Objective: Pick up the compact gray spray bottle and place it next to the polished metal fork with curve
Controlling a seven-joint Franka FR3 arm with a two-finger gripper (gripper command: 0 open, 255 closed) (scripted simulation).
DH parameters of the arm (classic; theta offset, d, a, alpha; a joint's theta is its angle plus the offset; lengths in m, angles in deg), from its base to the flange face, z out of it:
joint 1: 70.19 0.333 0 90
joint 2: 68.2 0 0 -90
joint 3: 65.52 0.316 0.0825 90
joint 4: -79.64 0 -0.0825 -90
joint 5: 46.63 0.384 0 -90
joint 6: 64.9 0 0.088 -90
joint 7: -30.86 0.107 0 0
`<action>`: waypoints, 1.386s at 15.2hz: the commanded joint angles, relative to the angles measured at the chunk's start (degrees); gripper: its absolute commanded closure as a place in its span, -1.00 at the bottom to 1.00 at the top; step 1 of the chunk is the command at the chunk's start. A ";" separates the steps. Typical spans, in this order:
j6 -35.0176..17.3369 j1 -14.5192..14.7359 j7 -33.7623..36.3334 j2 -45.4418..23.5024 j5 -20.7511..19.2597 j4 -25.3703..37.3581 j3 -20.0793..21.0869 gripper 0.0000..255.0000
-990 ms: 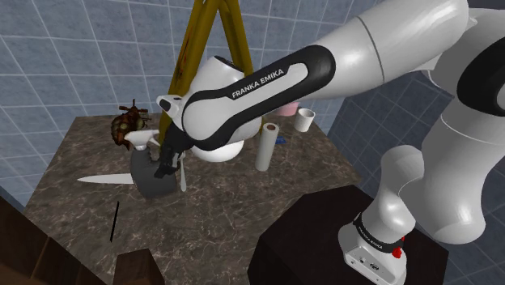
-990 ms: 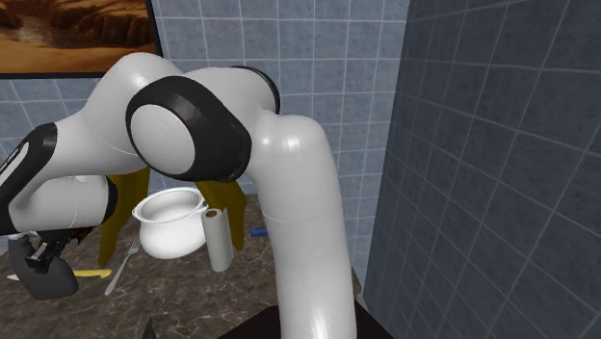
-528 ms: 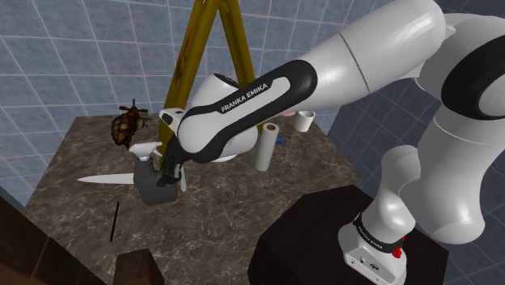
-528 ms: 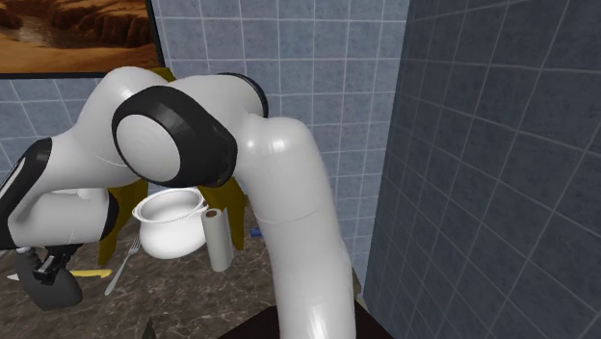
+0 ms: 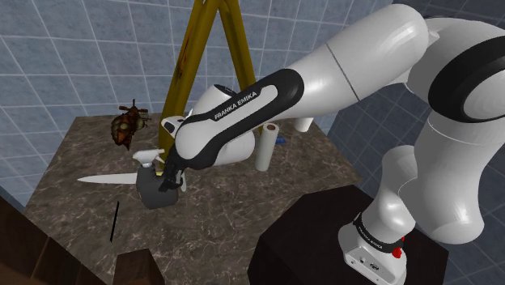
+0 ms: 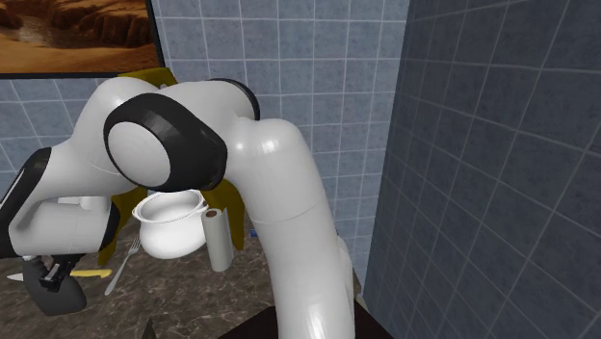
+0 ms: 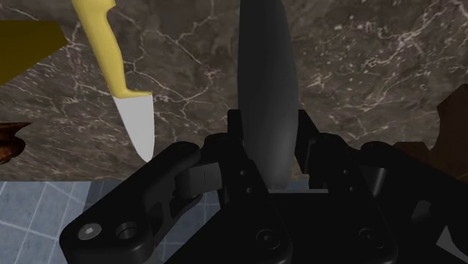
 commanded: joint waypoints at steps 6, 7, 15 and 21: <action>-0.06 -0.02 -0.09 -0.01 0.09 -0.02 0.04 -1.00; -0.06 -0.02 -0.09 -0.01 0.09 -0.02 0.04 -1.00; 3.16 0.91 4.44 7.92 -5.80 -4.57 -2.74 -1.00; 3.16 0.90 4.44 7.92 -5.80 -4.57 -2.73 -1.00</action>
